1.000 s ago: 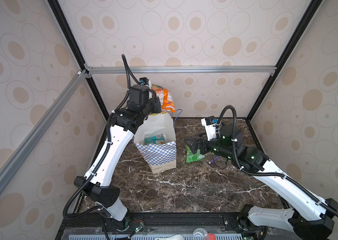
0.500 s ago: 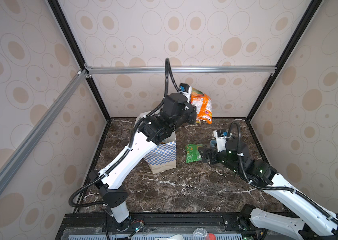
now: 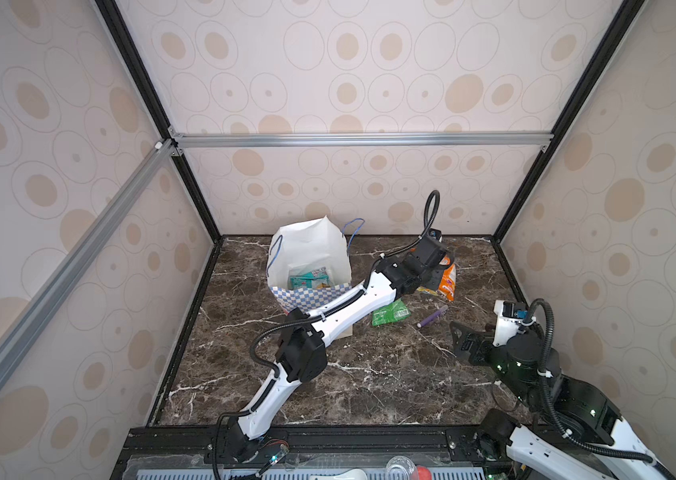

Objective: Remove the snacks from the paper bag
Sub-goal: 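Swing the left gripper with the packets over the table beside the green packet, then lower the candy packets onto the table and open the left gripper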

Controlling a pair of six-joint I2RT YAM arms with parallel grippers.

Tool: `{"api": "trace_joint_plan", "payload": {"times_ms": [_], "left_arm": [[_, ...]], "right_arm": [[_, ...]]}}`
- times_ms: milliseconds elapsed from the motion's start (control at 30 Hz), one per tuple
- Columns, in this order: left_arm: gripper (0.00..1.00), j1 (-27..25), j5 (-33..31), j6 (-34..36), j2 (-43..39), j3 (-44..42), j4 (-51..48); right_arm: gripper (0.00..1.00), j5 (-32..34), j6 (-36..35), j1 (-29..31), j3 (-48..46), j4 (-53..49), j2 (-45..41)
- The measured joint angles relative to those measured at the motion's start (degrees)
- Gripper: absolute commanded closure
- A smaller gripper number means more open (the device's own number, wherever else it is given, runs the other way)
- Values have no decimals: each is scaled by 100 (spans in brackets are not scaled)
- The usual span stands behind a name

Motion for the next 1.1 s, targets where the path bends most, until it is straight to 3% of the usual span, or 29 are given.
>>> {"api": "trace_joint_plan", "payload": {"times_ms": [200,867,1000,1100], "left_arm": [[100,0,-35,-240,457,-4,-35],[99,236,-398,-511,789,-713,151],[73,310,-496,-575,789,-809,249],[61,337,-527,-634,789,-885,278]], "right_arm": [[0,70,70,0,-22,-140,50],[0,-136,310,0,-256,-81,315],[0,-140,328,0,-256,-79,330],[0,-151,343,0,-258,-79,372]]}}
